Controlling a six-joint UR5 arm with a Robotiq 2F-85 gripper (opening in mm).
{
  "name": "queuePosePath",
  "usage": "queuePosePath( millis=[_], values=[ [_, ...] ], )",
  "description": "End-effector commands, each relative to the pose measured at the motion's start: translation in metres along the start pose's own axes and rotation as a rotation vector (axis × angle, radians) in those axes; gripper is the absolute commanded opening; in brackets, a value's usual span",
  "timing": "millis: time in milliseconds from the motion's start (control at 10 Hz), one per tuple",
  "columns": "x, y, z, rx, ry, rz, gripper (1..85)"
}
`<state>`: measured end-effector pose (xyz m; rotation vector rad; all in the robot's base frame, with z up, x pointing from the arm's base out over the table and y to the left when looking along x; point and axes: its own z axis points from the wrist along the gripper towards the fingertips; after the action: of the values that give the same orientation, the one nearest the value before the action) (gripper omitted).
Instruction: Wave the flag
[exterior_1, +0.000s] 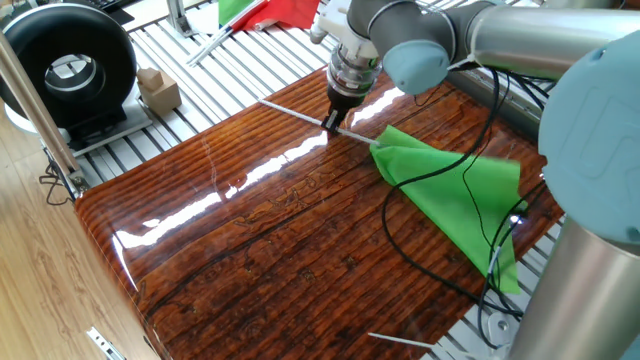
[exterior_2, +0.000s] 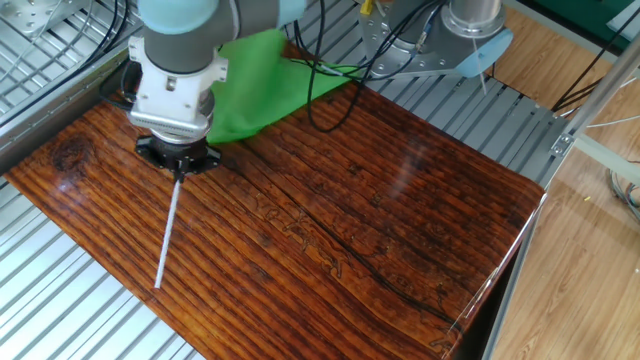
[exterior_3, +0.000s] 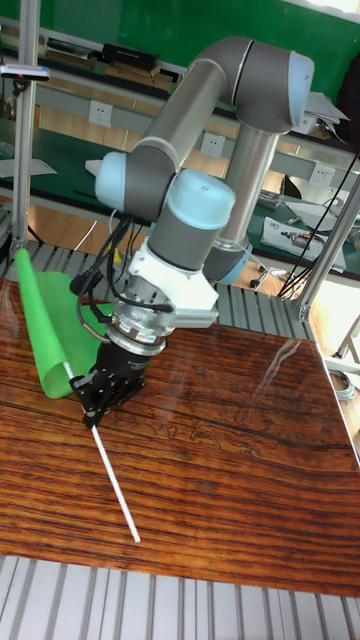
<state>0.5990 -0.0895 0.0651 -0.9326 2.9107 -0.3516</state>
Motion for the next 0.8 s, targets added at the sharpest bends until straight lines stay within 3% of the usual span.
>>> queuePosePath(
  millis=[0,200,300,400,500,700],
  values=[
    [-0.005,0.045,-0.017,-0.191,0.006,0.175,1.0],
    [-0.012,0.093,-0.033,-0.418,0.022,0.405,1.0],
    [-0.012,0.101,-0.039,-0.468,0.038,0.458,1.0],
    [-0.009,0.099,-0.04,-0.465,0.042,0.457,1.0],
    [-0.005,0.091,-0.037,-0.423,0.039,0.415,1.0],
    [0.006,0.03,-0.022,-0.152,0.016,0.142,1.0]
  ],
)
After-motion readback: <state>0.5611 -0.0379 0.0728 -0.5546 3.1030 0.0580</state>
